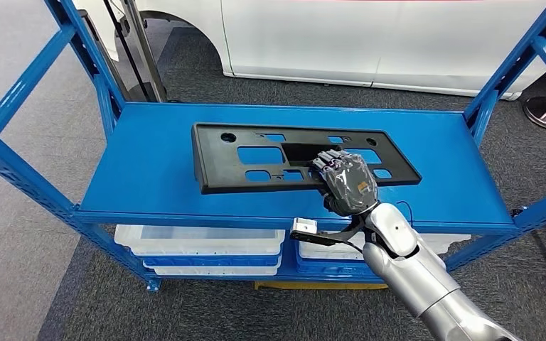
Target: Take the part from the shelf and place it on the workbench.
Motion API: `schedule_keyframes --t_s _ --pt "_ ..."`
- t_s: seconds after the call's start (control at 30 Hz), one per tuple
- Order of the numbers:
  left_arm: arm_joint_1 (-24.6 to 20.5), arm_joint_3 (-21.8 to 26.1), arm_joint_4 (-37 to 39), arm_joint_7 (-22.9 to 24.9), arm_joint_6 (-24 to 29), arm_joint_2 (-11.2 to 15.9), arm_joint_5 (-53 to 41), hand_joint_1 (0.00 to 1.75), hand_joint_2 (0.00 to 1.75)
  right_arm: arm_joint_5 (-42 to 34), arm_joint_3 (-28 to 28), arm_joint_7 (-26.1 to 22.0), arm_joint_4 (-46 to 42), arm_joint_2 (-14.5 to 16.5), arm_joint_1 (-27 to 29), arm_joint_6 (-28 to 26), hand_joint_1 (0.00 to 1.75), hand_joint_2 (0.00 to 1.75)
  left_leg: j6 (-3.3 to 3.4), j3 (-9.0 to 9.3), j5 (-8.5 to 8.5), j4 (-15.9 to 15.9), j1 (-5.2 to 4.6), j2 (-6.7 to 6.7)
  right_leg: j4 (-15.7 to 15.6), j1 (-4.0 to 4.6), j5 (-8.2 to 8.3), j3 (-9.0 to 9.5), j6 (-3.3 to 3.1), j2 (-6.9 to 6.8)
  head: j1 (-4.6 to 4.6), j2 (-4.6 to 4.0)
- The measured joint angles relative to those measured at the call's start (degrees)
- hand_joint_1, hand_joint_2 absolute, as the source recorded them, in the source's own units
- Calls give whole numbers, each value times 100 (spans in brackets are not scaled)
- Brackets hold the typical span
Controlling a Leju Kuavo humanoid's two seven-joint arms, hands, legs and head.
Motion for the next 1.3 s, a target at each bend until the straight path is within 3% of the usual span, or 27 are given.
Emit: schedule_keyframes --t_s 0.03,0.1,0.17,0.23,0.3,0.37,0.43,0.47,0.5,0.53,0.57,0.6,0.67,0.73,0.8,0.83,0.87,0.93,0.97,1.0,1.03,1.07,1.1,1.13,1.2,1.23,1.3 --pt "-1 1 0 -1 0 1 -5 0 175 0 -5 -2 -8 -11 15 10 175 175 -5 -30 -4 39 0 -3 -129 -2 119 102 -4 -3 0 1" --pt "-3 -1 0 -2 0 1 -20 0 175 -6 -28 -2 -32 -23 21 23 175 175 -33 -90 -25 120 0 -7 -801 -1 407 496 -40 -15 0 1" --pt "-6 -2 0 -2 0 1 -40 0 175 -27 -52 -3 -70 -30 19 45 175 175 -88 -155 -30 181 -11 -5 -1294 36 516 743 -102 -23 -4 1" --pt "-5 -2 0 -2 0 1 -59 0 175 -65 -62 -4 -97 -37 24 84 175 175 -154 -195 3 199 -19 -3 -1379 70 527 746 -152 -21 -8 1" --pt "-3 -2 0 -2 0 7 -81 0 175 -103 -69 -6 -112 -47 31 126 175 175 -221 -219 -58 237 -20 -13 -1429 38 579 729 -228 -35 -7 1" --pt "-2 -2 1 -2 -2 14 -103 0 175 -130 -75 -11 -138 -55 34 174 175 175 -280 -331 -378 561 -7 -27 -1476 6 653 687 -322 -51 -12 1" --pt "1 -2 2 -3 -3 15 -111 0 175 -152 -76 -16 -159 -58 41 220 175 175 -329 -548 -814 1236 22 -33 -1459 9 715 592 -355 -53 -18 0" --pt "1 -2 2 -4 -2 17 -114 0 175 -169 -76 -19 -162 -60 50 237 175 175 -351 -625 -942 1530 36 -32 -1441 11 745 533 -352 -54 -18 0" --pt "1 -2 2 -5 -2 20 -115 0 175 -191 -76 -20 -162 -62 63 250 175 175 -366 -631 -958 1670 48 -32 -1422 10 776 473 -346 -55 -18 0" --pt "0 -2 2 -6 -2 23 -117 0 175 -214 -78 -22 -162 -63 75 262 175 175 -374 -537 -857 1601 58 -32 -1403 8 808 415 -336 -55 -18 0" --pt "-1 -2 1 -6 -2 29 -117 0 175 -238 -81 -27 -163 -63 85 274 175 175 -376 -350 -682 1339 68 -32 -1387 4 841 362 -321 -54 -18 1" --pt "-5 -2 1 -7 -3 37 -117 0 175 -263 -88 -33 -172 -63 92 287 175 175 -372 -112 -539 953 75 -37 -1372 1 875 318 -299 -51 -18 1" --pt "-12 -1 1 -5 -12 56 -109 0 175 -332 -110 -57 -215 -72 99 314 175 175 -346 284 -421 278 60 -69 -1364 5 956 255 -231 -43 -17 1" --pt "-10 4 2 -3 -33 82 -92 0 175 -401 -125 -95 -277 -84 106 338 175 175 -305 372 -418 64 29 -102 -1399 6 1062 236 -157 -38 -15 1" --pt "-4 14 3 -2 -64 108 -77 0 175 -432 -136 -118 -332 -115 127 349 175 175 -233 300 -309 28 42 -89 -1428 8 1099 212 -92 -29 -13 0" --pt "-7 18 3 -2 -79 120 -73 0 175 -438 -143 -120 -359 -137 139 357 175 175 -178 252 -240 9 53 -74 -1356 8 975 173 -70 -26 -11 -1" --pt "-9 21 4 -2 -93 127 -72 0 175 -442 -149 -121 -385 -159 153 366 175 175 -128 188 -167 -9 63 -58 -1175 7 746 112 -54 -24 -9 -1" --pt "-12 26 4 -2 -107 144 -72 0 175 -444 -155 -123 -431 -192 181 390 175 175 -55 37 -47 5 45 -37 -518 -2 160 -45 -40 -26 -7 0" --pt "-9 27 4 -2 -110 151 -72 0 175 -444 -156 -125 -447 -206 200 402 175 175 -44 -47 6 22 30 -31 -169 -3 -10 -100 -31 -26 -8 1" --pt "-8 28 4 -2 -113 155 -72 0 175 -444 -157 -126 -460 -219 221 413 175 175 -38 -132 55 44 16 -28 67 -2 -42 -98 -28 -26 -9 1" --pt "-7 30 4 -2 -114 157 -73 0 175 -444 -158 -127 -469 -230 239 423 175 175 -39 -219 98 71 4 -27 137 0 44 -20 -33 -26 -8 1" --pt "-8 30 4 -1 -115 158 -74 0 175 -444 -160 -127 -478 -238 253 428 175 175 -43 -300 135 103 -8 -27 10 4 197 152 -52 -26 -9 1" --pt "-9 31 4 2 -115 156 -77 0 175 -444 -166 -126 -488 -244 261 431 175 175 -50 -368 168 134 -17 -28 -292 15 331 411 -87 -25 -9 1" --pt "-10 31 4 5 -114 152 -79 0 175 -444 -177 -125 -504 -249 263 436 175 175 -62 -425 199 162 -33 -29 -701 33 364 710 -132 -27 -9 1" --pt "-6 32 4 13 -114 143 -83 0 175 -445 -201 -123 -547 -254 261 445 175 175 -108 -488 279 177 -45 -27 -1368 72 282 1136 -200 -33 -13 1" --pt "-4 33 4 15 -115 140 -84 0 175 -446 -208 -122 -564 -257 260 451 175 175 -140 -505 330 164 -43 -25 -1527 90 241 1208 -222 -36 -13 1" --pt "2 36 6 15 -116 143 -85 0 175 -448 -210 -122 -575 -259 261 463 175 175 -207 -537 385 133 -36 -33 -1616 80 341 1171 -266 -54 -12 0"
